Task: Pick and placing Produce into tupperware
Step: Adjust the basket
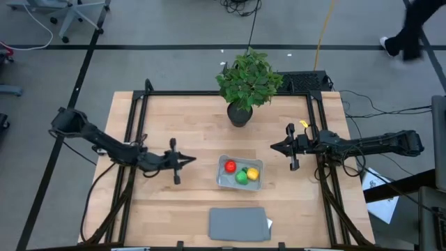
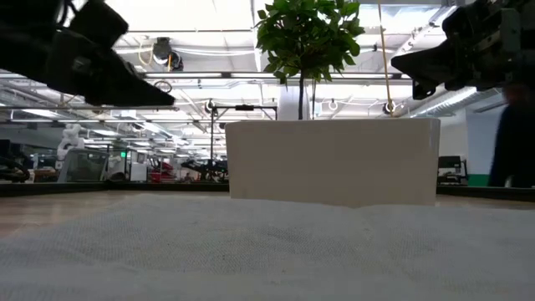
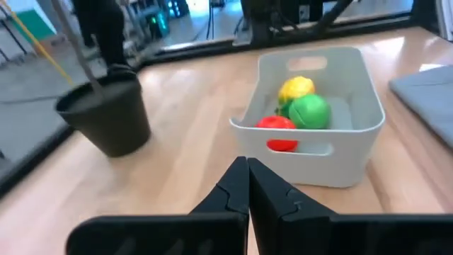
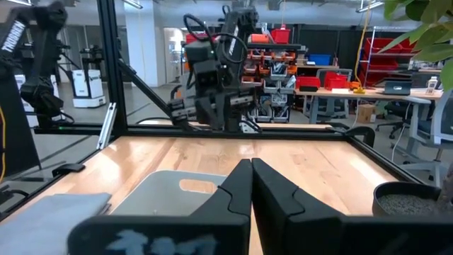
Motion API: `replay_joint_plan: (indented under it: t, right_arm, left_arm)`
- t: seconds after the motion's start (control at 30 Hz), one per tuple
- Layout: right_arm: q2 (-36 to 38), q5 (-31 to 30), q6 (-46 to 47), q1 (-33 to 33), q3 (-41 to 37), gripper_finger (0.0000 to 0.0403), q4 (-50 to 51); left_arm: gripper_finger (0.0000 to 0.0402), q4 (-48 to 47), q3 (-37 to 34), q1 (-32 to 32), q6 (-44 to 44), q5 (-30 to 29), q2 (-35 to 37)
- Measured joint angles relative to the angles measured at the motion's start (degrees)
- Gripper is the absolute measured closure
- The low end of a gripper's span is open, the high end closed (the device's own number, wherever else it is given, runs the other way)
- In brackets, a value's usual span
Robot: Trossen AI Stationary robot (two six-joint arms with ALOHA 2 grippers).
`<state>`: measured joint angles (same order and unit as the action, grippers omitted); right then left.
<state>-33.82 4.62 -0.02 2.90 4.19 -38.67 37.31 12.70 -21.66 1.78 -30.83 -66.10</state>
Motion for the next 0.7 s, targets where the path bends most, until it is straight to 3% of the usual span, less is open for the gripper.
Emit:
replay_joint_plan:
  t: [0.33, 0.7]
  right_arm:
    - [-0.13, -0.04, -0.01, 0.0, 0.0, 0.0403, 0.37]
    - [-0.13, -0.03, -0.01, 0.0, 0.0, 0.0403, 0.39]
  left_arm:
    - [0.0402, 0.34, 10.35, 2.68, -2.33, 5.07, -17.77]
    - [0.0402, 0.29, 15.72, 5.74, -4.44, 8.01, -27.27]
